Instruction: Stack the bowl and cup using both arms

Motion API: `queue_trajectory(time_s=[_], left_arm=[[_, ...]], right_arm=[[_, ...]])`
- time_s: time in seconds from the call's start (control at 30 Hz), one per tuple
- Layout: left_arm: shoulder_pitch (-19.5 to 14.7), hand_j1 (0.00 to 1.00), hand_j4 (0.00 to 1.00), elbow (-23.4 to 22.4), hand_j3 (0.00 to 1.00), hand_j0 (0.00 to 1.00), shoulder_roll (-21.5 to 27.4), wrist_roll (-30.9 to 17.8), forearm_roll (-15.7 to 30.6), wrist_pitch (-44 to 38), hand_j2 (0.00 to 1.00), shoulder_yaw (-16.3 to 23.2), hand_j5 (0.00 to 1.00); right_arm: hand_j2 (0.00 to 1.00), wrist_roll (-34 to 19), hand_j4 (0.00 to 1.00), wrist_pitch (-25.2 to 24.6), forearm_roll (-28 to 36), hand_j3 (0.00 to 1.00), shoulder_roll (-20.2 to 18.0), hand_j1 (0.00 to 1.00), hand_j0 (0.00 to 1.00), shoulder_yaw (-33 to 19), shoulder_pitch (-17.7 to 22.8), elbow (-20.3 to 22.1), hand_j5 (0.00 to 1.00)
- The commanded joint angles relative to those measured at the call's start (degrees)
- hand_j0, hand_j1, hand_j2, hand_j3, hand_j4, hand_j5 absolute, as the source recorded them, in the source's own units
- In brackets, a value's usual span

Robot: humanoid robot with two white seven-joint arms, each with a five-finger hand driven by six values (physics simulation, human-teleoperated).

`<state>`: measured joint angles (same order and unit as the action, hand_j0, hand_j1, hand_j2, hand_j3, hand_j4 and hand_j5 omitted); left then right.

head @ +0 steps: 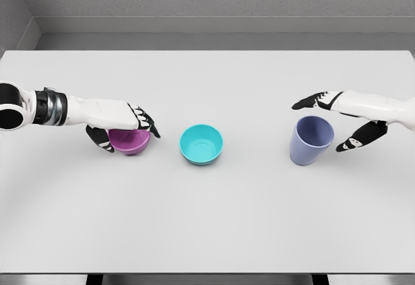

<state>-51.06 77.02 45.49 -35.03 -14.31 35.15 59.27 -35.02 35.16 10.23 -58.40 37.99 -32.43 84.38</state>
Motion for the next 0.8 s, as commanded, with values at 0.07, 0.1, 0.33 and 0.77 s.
queue_trajectory(time_s=[0.07,0.1,0.33,0.77], left_arm=[[-0.09,0.85,0.85,0.32,0.85,0.85,0.12,0.03,0.25,-0.15,0.85,-0.3,0.85],[-0.09,0.85,0.85,0.41,0.85,0.85,0.12,0.03,-0.02,-0.15,0.85,-0.38,0.85],[-0.53,0.82,0.82,0.76,0.82,0.82,0.21,0.03,-0.02,-0.15,0.82,-0.74,0.82],[-1.05,0.8,0.8,4.02,0.8,0.8,0.12,0.03,-1.25,-0.15,0.8,-1.26,0.8]], right_arm=[[1.0,0.02,1.0,-0.16,0.23,1.0,0.92,1.0,1.0,-0.02,0.0,-0.88,1.0],[1.0,0.02,1.0,-0.16,0.23,1.0,0.92,1.0,1.0,0.33,0.0,-0.97,1.0],[1.0,0.02,1.0,-0.16,0.14,1.0,1.01,1.0,1.0,1.65,0.0,-1.76,1.0],[1.0,0.02,1.0,-0.16,0.05,1.0,2.85,1.0,1.0,2.36,0.0,-2.55,1.0]])
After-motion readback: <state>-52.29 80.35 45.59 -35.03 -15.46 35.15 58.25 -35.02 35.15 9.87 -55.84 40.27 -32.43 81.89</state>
